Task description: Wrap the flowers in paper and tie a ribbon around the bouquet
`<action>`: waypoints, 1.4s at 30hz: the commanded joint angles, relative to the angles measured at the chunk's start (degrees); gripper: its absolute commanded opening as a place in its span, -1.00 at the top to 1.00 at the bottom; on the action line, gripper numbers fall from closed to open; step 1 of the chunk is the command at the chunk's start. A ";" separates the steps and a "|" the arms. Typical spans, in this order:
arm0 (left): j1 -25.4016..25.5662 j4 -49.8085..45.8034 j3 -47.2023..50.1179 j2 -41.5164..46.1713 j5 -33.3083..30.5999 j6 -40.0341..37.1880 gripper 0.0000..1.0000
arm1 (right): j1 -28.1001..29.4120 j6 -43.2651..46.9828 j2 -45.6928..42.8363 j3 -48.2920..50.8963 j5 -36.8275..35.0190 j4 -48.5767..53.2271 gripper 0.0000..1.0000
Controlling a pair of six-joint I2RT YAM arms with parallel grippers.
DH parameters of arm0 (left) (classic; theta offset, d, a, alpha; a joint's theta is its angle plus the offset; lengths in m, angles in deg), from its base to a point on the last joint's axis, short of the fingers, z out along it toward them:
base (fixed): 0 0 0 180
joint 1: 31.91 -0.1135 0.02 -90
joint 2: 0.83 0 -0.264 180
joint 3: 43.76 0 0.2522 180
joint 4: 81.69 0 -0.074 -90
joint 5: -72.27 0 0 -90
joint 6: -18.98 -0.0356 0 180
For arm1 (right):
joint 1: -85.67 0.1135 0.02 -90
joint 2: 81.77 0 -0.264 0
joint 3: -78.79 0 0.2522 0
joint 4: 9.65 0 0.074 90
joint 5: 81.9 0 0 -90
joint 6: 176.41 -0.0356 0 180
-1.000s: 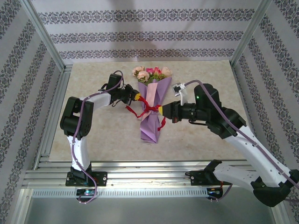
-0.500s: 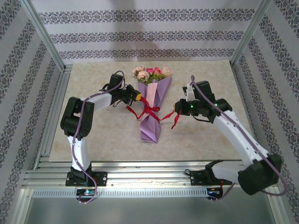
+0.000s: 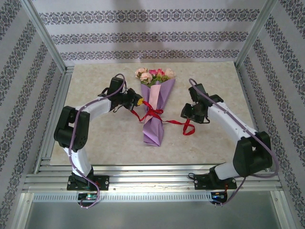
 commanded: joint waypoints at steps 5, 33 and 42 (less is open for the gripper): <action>0.63 -1.95 2.26 2.72 -0.90 -1.31 1.00 | 9.11 -30.15 1.15 2.08 4.69 -13.73 0.33; 1.35 -1.38 4.47 5.04 0.01 -1.36 1.00 | 10.30 -64.96 17.78 3.24 8.80 -36.40 0.47; 1.59 -1.29 4.19 4.93 0.06 -1.24 1.00 | 10.13 -64.90 18.89 3.70 8.48 -36.22 0.63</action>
